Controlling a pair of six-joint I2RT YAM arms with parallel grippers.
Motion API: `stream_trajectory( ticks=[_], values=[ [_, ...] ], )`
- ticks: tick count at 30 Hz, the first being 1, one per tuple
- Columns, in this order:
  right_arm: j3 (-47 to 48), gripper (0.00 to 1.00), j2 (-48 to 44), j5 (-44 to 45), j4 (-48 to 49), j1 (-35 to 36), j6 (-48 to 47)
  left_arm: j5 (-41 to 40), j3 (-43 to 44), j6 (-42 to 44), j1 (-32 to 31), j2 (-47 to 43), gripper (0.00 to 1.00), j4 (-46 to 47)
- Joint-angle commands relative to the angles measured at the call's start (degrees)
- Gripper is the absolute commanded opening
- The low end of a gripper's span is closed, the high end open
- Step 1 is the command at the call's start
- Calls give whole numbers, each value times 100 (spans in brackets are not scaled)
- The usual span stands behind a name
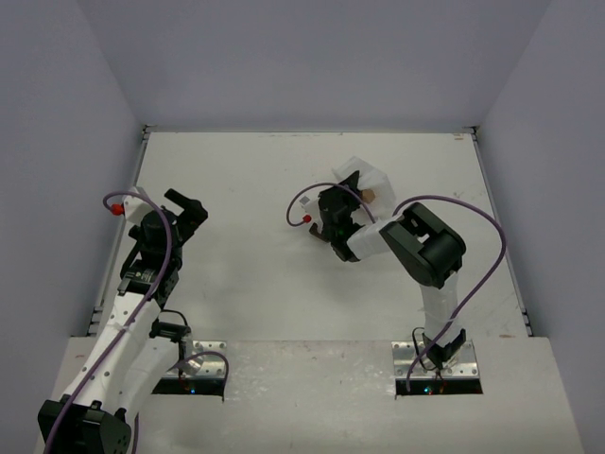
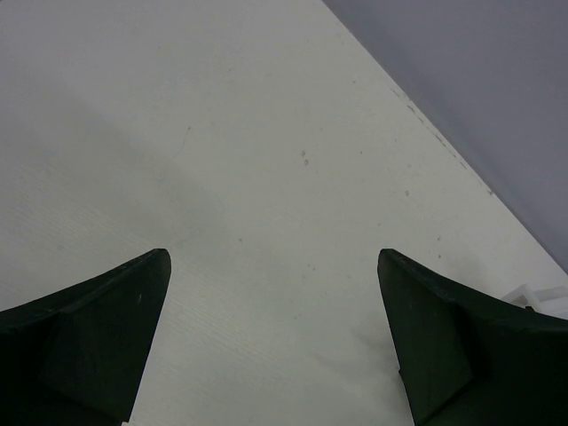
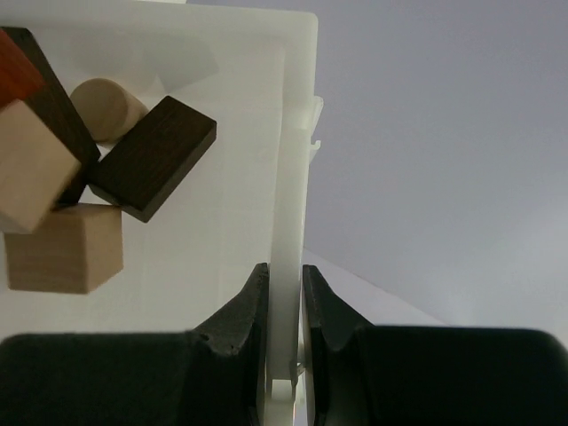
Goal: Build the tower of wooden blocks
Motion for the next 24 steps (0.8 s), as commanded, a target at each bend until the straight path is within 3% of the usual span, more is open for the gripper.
stream_trajectory(
  ticks=[1, 24],
  values=[
    [10, 0, 159, 393, 644, 122, -544, 54, 201, -15, 42, 13, 100, 234],
    [-165, 0, -71, 754, 738, 402, -908, 150, 201, 26, 42, 31, 100, 277]
  ],
)
